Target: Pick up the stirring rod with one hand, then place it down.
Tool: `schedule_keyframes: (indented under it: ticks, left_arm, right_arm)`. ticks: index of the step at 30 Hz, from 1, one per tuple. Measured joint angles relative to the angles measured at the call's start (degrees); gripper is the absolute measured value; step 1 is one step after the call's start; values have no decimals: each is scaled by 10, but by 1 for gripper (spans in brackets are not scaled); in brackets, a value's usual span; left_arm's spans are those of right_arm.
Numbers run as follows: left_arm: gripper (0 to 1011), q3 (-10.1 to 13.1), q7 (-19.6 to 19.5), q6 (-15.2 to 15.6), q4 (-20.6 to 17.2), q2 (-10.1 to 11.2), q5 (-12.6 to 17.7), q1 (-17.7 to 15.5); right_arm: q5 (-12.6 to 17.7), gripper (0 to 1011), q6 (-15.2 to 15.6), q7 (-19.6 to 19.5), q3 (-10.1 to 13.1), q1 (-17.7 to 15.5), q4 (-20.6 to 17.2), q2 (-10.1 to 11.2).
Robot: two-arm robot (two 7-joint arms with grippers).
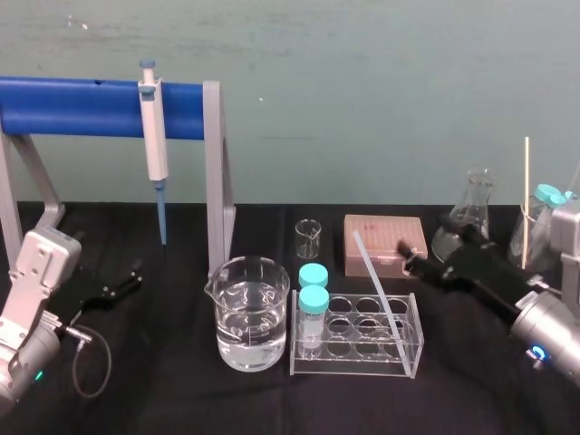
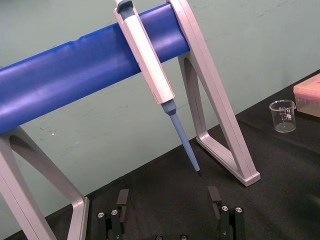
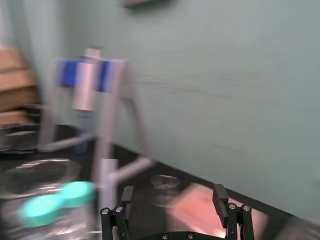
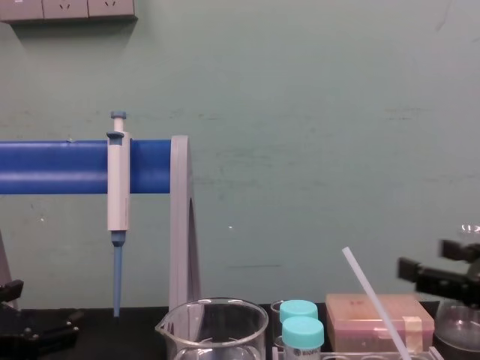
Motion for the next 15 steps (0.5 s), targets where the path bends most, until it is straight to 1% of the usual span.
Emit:
schedule_keyframes:
  ticks: [1,2,3,4,6,7,8,10,11,14,15]
  left_arm:
    - [1000,0,0,0,0,0,0,0]
    - [1000,0,0,0,0,0,0,0]
    - [1000,0,0,0,0,0,0,0]
    - [1000,0,0,0,0,0,0,0]
    - [1000,0,0,0,0,0,0,0]
    - [1000,0,0,0,0,0,0,0]
    - [1000,0,0,0,0,0,0,0]
    - [1000,0,0,0,0,0,0,0]
    - [1000,0,0,0,0,0,0,0]
    - [1000,0,0,0,0,0,0,0]
    - [1000,0,0,0,0,0,0,0]
  right_arm:
    - [-7,1002,8,-23,4,-3,-4,-2]
    - [-21,1003,29,-64,13,-9,-12,-7]
    - [-26,1003,39,-80,16,-12,-14,-9]
    - [-35,1003,62,-112,21,-16,-18,-13]
    - [-40,1003,83,-131,24,-19,-22,-16]
    - [-43,1003,100,-145,26,-22,-24,-19]
    - [-43,1003,100,-145,26,-22,-24,-19]
    - [-46,1003,131,-156,28,-26,-26,-23]
    - [-46,1003,131,-156,28,-26,-26,-23]
    - [-50,1003,155,-157,27,-29,-27,-27]
    - [-50,1003,155,-157,27,-29,-27,-27]
